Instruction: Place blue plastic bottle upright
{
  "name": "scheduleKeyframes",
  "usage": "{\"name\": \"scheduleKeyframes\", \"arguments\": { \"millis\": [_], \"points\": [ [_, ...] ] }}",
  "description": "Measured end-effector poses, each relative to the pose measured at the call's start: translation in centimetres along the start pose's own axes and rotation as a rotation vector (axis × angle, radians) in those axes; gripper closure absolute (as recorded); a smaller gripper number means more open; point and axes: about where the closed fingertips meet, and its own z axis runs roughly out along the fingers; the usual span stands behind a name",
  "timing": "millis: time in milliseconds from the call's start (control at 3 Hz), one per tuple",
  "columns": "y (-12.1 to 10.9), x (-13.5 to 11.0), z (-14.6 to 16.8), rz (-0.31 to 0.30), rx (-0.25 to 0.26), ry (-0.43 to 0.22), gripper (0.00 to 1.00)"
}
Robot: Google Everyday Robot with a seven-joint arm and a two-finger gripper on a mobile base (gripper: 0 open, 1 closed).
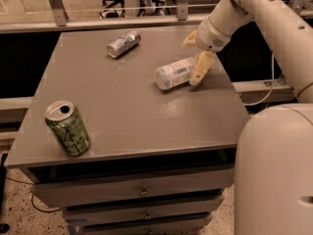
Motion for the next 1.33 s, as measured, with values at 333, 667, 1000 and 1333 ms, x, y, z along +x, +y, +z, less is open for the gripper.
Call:
{"name": "scheduleKeyframes", "arguments": {
  "millis": [333,667,1000,1333],
  "points": [
    [-0.6,-0.1,0.3,0.009,-0.019,0.020,0.40],
    [-0.7,-1.8,-0.7,-0.041,-0.037,0.030,0.62],
    [-0.4,-3.8,-2.4,-0.137,-0.054,0.027,0.86],
    [-0.6,-5.4,-5.9,-0.274,-0.001,-0.013,1.00]
  ]
}}
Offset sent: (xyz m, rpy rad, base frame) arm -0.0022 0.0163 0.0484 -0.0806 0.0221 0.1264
